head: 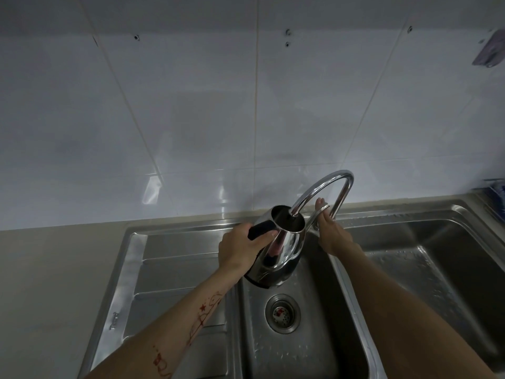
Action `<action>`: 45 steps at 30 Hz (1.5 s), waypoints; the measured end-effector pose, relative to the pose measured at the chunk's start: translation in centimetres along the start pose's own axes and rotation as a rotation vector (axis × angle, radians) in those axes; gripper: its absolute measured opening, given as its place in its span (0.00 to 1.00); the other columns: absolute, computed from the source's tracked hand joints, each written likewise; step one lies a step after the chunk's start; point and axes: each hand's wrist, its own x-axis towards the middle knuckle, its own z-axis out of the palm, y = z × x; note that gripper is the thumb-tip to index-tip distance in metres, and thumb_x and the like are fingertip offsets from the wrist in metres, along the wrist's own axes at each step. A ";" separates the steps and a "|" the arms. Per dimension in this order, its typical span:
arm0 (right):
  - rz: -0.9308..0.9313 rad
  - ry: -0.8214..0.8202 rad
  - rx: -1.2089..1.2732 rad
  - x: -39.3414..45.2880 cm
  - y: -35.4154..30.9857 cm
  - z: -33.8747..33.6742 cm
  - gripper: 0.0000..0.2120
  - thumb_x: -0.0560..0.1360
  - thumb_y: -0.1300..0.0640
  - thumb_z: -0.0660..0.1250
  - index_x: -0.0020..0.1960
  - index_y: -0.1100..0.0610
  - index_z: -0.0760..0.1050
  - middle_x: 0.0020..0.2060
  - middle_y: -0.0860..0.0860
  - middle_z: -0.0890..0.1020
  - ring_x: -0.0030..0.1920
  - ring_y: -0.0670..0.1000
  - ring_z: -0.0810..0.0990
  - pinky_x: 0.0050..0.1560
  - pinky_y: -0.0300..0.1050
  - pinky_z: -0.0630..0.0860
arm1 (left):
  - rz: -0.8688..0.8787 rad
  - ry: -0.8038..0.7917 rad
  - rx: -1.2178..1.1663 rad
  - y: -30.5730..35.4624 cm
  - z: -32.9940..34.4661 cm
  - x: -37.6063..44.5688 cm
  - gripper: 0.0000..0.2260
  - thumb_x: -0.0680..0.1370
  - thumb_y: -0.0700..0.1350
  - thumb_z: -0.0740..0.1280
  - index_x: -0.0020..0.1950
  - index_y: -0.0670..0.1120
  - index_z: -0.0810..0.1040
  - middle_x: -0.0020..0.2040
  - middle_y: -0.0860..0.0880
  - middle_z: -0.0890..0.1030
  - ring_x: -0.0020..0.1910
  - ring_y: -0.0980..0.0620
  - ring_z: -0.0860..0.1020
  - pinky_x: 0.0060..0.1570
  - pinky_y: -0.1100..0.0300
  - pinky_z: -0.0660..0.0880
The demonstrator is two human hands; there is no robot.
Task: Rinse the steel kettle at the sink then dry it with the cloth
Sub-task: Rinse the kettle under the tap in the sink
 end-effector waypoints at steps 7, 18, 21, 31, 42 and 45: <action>-0.030 -0.072 -0.014 1.7 -0.3 -0.2 0.50 0.73 0.73 0.59 0.76 0.49 0.27 0.73 0.44 0.28 0.76 0.59 0.61 0.64 0.60 0.73 | -0.007 -0.027 0.015 -0.3 0.1 -0.1 0.24 0.69 0.66 0.68 0.53 0.49 0.81 0.44 0.52 0.85 0.43 0.53 0.83 0.49 0.49 0.81; -0.064 -0.129 -0.036 3.6 -0.1 0.1 0.49 0.72 0.75 0.58 0.76 0.48 0.29 0.70 0.42 0.29 0.78 0.59 0.54 0.72 0.61 0.63 | -0.017 -0.015 0.023 -0.8 -0.1 -0.1 0.20 0.71 0.63 0.70 0.49 0.47 0.81 0.43 0.50 0.84 0.41 0.52 0.82 0.45 0.52 0.80; -0.063 -0.128 -0.025 3.4 0.0 0.0 0.49 0.72 0.76 0.58 0.77 0.49 0.30 0.74 0.44 0.31 0.78 0.59 0.53 0.73 0.60 0.63 | -0.020 -0.008 0.019 -0.8 -0.1 -0.1 0.19 0.71 0.62 0.70 0.49 0.47 0.81 0.42 0.50 0.84 0.41 0.52 0.82 0.43 0.54 0.79; 0.038 0.138 0.141 -1.3 0.5 2.6 0.36 0.70 0.75 0.56 0.75 0.53 0.62 0.74 0.57 0.67 0.69 0.63 0.70 0.64 0.59 0.73 | -0.002 -0.025 -0.007 -0.8 0.1 -0.5 0.21 0.71 0.64 0.70 0.52 0.48 0.81 0.44 0.51 0.84 0.43 0.52 0.83 0.47 0.49 0.82; 0.139 0.238 0.301 -5.1 -1.1 1.4 0.09 0.75 0.64 0.64 0.50 0.56 0.82 0.47 0.56 0.85 0.49 0.56 0.82 0.51 0.46 0.76 | 0.014 -0.013 -0.100 -0.5 -0.5 -1.4 0.23 0.68 0.67 0.68 0.50 0.51 0.81 0.42 0.53 0.85 0.43 0.54 0.83 0.49 0.48 0.81; 0.153 0.240 0.327 -5.6 -1.3 1.5 0.09 0.75 0.64 0.64 0.50 0.56 0.82 0.48 0.56 0.85 0.49 0.56 0.82 0.51 0.47 0.76 | 0.013 0.003 -0.101 -0.3 -0.6 -1.5 0.21 0.69 0.65 0.70 0.50 0.50 0.81 0.42 0.52 0.85 0.43 0.52 0.83 0.49 0.48 0.81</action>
